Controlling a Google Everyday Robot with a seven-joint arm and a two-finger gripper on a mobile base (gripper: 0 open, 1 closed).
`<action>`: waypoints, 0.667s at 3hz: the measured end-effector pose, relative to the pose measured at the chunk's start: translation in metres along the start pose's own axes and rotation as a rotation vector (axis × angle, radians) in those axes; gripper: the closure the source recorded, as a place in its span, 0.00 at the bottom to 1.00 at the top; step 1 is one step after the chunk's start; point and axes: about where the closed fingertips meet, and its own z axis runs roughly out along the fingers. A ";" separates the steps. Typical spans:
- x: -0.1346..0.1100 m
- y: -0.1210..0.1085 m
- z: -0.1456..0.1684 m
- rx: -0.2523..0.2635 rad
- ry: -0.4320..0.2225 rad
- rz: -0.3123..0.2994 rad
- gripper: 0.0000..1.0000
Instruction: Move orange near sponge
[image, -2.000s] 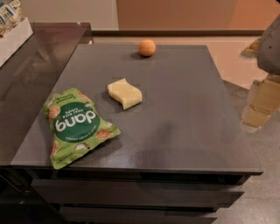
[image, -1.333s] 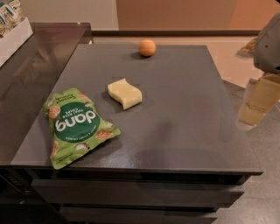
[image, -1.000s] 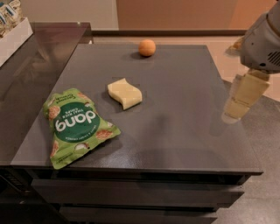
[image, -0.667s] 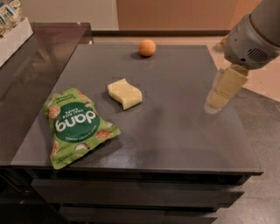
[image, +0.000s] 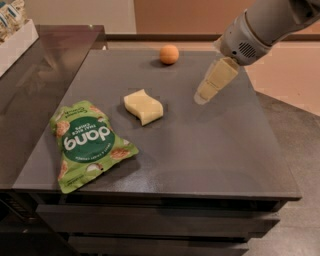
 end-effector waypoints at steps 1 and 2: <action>-0.025 -0.028 0.030 -0.004 -0.089 0.071 0.00; -0.044 -0.056 0.059 0.021 -0.151 0.166 0.00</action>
Offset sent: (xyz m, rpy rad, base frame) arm 0.1277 0.0618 -0.0173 0.2974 0.0058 -0.2367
